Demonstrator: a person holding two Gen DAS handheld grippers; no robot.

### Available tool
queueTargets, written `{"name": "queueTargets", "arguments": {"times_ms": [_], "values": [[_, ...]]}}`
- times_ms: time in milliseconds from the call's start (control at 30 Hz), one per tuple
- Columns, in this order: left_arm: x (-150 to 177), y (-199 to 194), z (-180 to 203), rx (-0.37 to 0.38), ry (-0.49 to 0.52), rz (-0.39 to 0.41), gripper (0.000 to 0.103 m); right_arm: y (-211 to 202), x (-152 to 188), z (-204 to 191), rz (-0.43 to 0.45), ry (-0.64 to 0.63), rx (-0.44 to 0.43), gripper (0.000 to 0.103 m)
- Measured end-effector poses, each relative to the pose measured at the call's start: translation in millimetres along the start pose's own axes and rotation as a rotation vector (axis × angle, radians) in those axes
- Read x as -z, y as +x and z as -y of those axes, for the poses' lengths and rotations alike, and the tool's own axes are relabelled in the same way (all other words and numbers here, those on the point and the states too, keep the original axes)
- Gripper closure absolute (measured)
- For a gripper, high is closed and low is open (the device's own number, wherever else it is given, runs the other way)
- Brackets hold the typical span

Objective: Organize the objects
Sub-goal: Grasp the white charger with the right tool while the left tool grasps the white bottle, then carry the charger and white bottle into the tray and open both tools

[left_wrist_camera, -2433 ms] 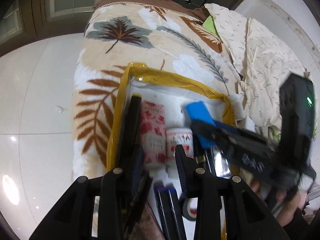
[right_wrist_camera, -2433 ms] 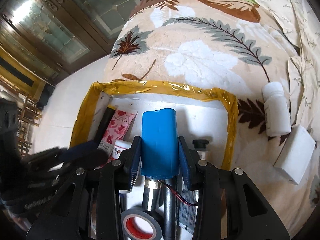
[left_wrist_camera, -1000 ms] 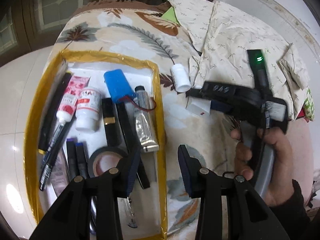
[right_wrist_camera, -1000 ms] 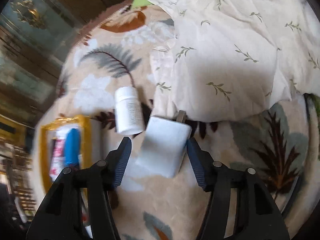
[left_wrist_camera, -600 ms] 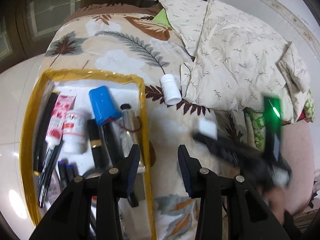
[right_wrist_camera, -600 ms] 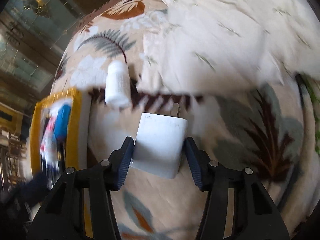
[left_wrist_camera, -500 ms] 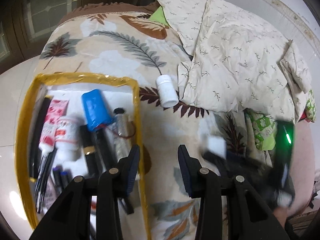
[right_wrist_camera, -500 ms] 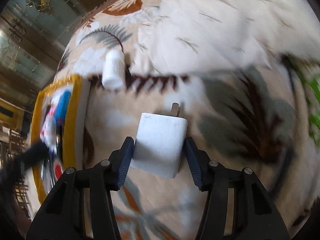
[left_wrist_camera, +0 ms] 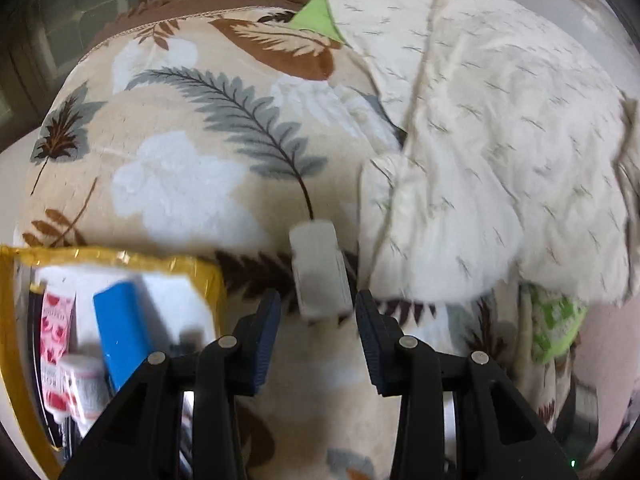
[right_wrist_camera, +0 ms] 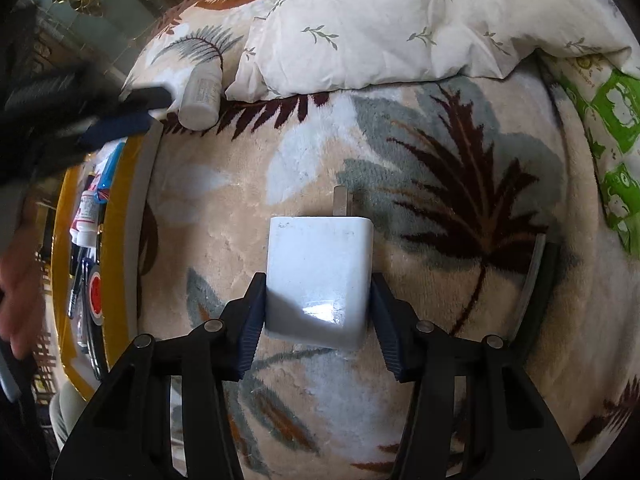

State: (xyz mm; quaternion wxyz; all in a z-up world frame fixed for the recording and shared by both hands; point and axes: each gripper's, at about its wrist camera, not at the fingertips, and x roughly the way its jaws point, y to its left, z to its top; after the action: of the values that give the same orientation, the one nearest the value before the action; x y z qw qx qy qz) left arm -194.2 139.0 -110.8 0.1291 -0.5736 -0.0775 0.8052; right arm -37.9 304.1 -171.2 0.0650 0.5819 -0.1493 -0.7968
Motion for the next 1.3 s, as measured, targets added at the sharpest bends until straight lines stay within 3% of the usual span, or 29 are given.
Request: {"name": "queueTargets", "arguments": {"times_ms": [200, 333, 467, 633, 800, 900, 1000, 1100, 1233, 1300], "values": [[-12, 28, 9, -0.041, 0.021, -0.064, 0.069, 3, -3, 3, -0.022, -0.01, -0.004, 0.054], [-4, 21, 10, -0.058, 0.053, -0.04, 0.07, 6, -3, -1, -0.015, -0.036, 0.018, 0.054], [21, 3, 9, -0.026, 0.084, -0.025, 0.07, 5, -1, 0, -0.008, -0.046, 0.02, 0.054], [70, -46, 1, 0.03, 0.09, 0.019, 0.07, 2, 1, 3, -0.001, -0.044, 0.007, 0.054], [115, -88, -36, 0.059, 0.051, 0.048, 0.07, -1, 5, 2, 0.037, -0.051, -0.009, 0.054], [136, -104, -64, 0.029, 0.01, 0.074, 0.07, -2, 6, -3, 0.07, -0.055, -0.024, 0.055], [151, -111, -89, -0.015, -0.025, 0.076, 0.07, -8, 12, -14, 0.098, -0.084, 0.013, 0.055], [163, -111, -107, -0.023, -0.058, 0.071, 0.07, -14, 12, -28, 0.108, -0.106, -0.012, 0.055], [174, -103, -130, -0.009, -0.118, 0.055, 0.07, -23, 16, -56, 0.097, -0.115, -0.136, 0.055], [176, -102, -135, -0.019, -0.116, 0.057, 0.07, -26, 20, -77, 0.097, -0.154, -0.157, 0.055]]}}
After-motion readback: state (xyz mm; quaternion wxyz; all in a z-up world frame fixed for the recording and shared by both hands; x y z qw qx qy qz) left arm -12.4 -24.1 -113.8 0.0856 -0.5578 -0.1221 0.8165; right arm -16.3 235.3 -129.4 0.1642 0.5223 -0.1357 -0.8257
